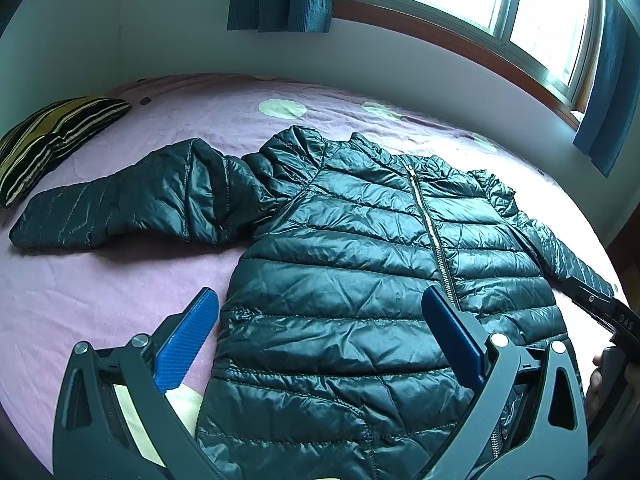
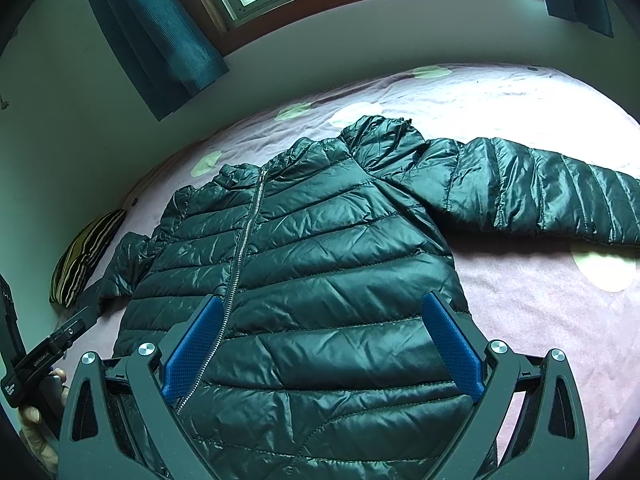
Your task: Fold large clothes
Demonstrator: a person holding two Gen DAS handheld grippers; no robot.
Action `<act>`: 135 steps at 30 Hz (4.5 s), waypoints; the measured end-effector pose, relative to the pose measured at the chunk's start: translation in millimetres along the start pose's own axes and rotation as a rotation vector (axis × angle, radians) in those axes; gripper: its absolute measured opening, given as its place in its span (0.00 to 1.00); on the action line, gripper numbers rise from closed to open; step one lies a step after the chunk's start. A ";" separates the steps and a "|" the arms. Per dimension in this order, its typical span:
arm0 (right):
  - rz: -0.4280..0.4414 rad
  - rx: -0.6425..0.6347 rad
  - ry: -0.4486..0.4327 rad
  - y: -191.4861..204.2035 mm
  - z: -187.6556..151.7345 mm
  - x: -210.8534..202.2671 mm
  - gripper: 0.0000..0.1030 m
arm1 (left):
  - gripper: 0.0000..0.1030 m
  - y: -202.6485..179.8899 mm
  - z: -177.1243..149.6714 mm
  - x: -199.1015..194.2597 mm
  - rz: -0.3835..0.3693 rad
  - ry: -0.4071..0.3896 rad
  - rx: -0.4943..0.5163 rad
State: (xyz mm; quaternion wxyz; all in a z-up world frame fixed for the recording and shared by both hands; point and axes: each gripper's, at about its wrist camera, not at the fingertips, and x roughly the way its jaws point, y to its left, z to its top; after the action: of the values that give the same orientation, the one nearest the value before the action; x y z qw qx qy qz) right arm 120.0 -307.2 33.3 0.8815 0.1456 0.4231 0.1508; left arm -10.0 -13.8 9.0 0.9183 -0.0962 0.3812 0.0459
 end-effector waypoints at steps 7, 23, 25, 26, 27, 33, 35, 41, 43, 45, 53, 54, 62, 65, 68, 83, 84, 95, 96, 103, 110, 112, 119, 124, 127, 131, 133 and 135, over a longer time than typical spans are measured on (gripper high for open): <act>-0.005 0.008 -0.008 -0.2 0.4 -1.4 0.96 | 0.98 0.7 0.1 -0.8 0.003 -0.001 0.001; -0.007 -0.029 0.011 8.3 0.9 -1.0 0.96 | 0.98 3.1 0.5 -0.5 0.007 0.003 -0.004; 0.003 -0.023 0.020 7.5 1.1 0.1 0.96 | 0.98 3.1 0.6 -0.5 0.007 0.004 -0.004; 0.005 -0.022 0.024 6.9 1.1 0.4 0.96 | 0.98 3.7 0.4 -0.2 0.007 0.004 -0.006; 0.006 -0.017 0.026 5.2 1.8 0.3 0.96 | 0.98 4.9 0.6 0.4 0.008 0.006 -0.010; -0.030 0.030 0.005 -14.3 8.5 -7.3 0.96 | 0.98 25.4 2.9 5.0 0.031 0.004 -0.051; -0.049 0.053 -0.010 -29.3 13.4 -12.8 0.96 | 0.98 40.2 3.1 8.3 0.051 0.000 -0.070; -0.036 0.260 -0.043 -113.1 25.4 -28.9 0.96 | 0.98 104.8 -7.1 29.6 0.125 0.034 -0.187; -0.039 0.357 -0.058 -151.2 24.7 -33.8 0.96 | 0.98 130.8 -14.5 37.8 0.151 0.054 -0.247; -0.049 0.453 -0.074 -187.1 22.0 -38.9 0.96 | 0.98 150.5 -20.2 43.8 0.162 0.057 -0.293; -0.085 0.785 -0.215 -310.9 2.3 -62.0 0.95 | 0.98 175.8 -23.5 45.4 0.095 0.026 -0.374; -0.077 0.815 -0.237 -320.8 0.1 -64.3 0.93 | 0.98 176.6 -23.5 44.4 0.089 0.019 -0.378; -0.129 0.994 -0.368 -380.5 -5.1 -78.1 0.56 | 0.98 176.1 -24.1 48.5 0.106 0.036 -0.368; -0.112 1.048 -0.418 -399.3 -10.3 -82.9 0.52 | 0.98 176.1 -23.5 49.2 0.109 0.040 -0.366; -0.131 1.044 -0.423 -405.2 -8.8 -85.2 0.52 | 0.98 176.7 -23.6 49.4 0.109 0.043 -0.367; -0.227 0.846 -0.456 -367.2 15.2 -102.3 0.07 | 0.98 176.4 -24.7 53.2 0.124 0.056 -0.358; -0.226 0.817 -0.466 -359.4 21.6 -105.4 0.07 | 0.98 176.9 -24.9 53.0 0.121 0.054 -0.360; -0.124 0.380 -0.431 -205.3 100.4 -78.5 0.06 | 0.98 176.3 -25.4 51.9 0.118 0.050 -0.364; -0.111 0.341 -0.419 -188.6 104.9 -70.8 0.06 | 0.98 177.1 -25.7 51.4 0.114 0.046 -0.369; -0.019 0.091 -0.320 -70.0 117.1 -10.1 0.06 | 0.98 177.8 -25.4 50.7 0.108 0.039 -0.377; 0.045 -0.123 -0.202 33.3 99.5 48.2 0.06 | 0.98 178.5 -25.5 50.5 0.106 0.039 -0.378; 0.057 -0.165 -0.165 57.9 94.1 62.8 0.06 | 0.98 178.6 -25.2 50.5 0.105 0.038 -0.380; 0.031 -0.351 -0.018 117.3 59.0 114.5 0.06 | 0.98 176.0 -24.0 52.1 0.126 0.052 -0.363; 0.002 -0.404 0.078 133.6 38.3 146.3 0.06 | 0.98 176.9 -24.1 51.7 0.121 0.050 -0.367; 0.000 -0.420 0.123 136.4 33.4 156.8 0.07 | 0.98 176.8 -24.0 52.0 0.122 0.050 -0.367; 0.004 -0.430 0.162 137.8 29.5 166.0 0.11 | 0.98 176.7 -24.1 51.9 0.121 0.050 -0.367; 0.008 -0.423 0.181 136.5 28.7 169.8 0.14 | 0.98 176.7 -24.1 51.9 0.122 0.050 -0.367; 0.024 -0.411 0.198 137.4 28.0 174.0 0.19 | 0.98 176.9 -24.1 51.8 0.122 0.050 -0.367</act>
State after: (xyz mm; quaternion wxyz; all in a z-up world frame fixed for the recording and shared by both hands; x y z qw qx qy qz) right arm 226.3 -117.7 -19.2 0.8449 -0.0476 0.4663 0.2579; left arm -18.0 154.5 -69.5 0.8711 -0.2398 0.3943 0.1677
